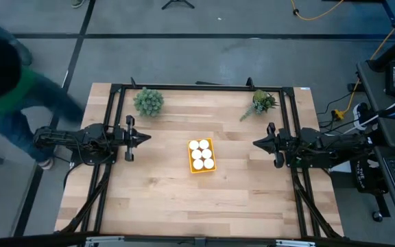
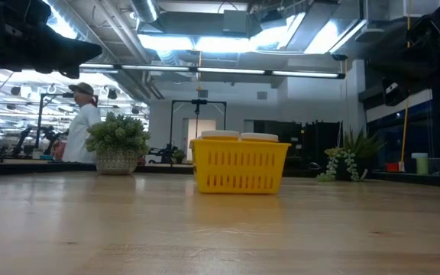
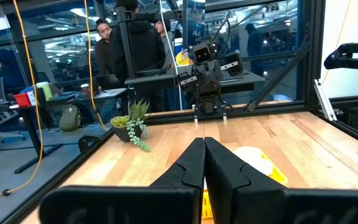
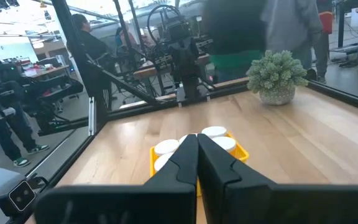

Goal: Pick and place pill bottles into a basket
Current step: Return to Home Position

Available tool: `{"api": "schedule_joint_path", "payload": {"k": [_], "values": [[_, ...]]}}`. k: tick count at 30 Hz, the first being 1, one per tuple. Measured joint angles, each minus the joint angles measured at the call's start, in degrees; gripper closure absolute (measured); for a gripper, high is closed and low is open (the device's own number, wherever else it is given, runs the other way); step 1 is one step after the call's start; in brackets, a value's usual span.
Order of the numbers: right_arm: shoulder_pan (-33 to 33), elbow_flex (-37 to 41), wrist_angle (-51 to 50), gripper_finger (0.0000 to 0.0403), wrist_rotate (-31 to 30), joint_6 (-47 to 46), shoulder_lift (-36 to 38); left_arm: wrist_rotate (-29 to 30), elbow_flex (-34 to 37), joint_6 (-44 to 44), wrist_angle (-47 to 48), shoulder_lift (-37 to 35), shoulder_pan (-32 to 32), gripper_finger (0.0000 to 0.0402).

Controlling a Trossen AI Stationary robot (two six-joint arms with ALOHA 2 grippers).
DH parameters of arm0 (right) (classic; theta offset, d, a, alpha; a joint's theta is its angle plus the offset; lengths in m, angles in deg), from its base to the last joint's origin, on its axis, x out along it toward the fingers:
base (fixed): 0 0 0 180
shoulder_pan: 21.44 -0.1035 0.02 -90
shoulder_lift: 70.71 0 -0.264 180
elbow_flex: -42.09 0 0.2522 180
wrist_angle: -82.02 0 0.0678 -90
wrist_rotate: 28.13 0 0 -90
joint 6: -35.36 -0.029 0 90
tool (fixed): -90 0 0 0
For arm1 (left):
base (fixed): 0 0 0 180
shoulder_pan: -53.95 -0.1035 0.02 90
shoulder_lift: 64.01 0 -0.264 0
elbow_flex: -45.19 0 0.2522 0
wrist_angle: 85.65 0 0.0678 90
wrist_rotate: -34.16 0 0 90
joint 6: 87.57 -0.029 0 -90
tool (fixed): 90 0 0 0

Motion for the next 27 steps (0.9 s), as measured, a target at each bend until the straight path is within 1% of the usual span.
{"api": "schedule_joint_path", "payload": {"k": [22,27], "values": [[0.0,0.0,0.0,0.0396,-0.01,0.04,0.0,0.0,0.0,0.0,0.0,0.0,0.0,0.0395],[0.0,0.0,-0.07,0.0396,-0.01,3.06,0.0,0.0,0.0,0.0,0.0,0.0,0.0,0.0397]]}}
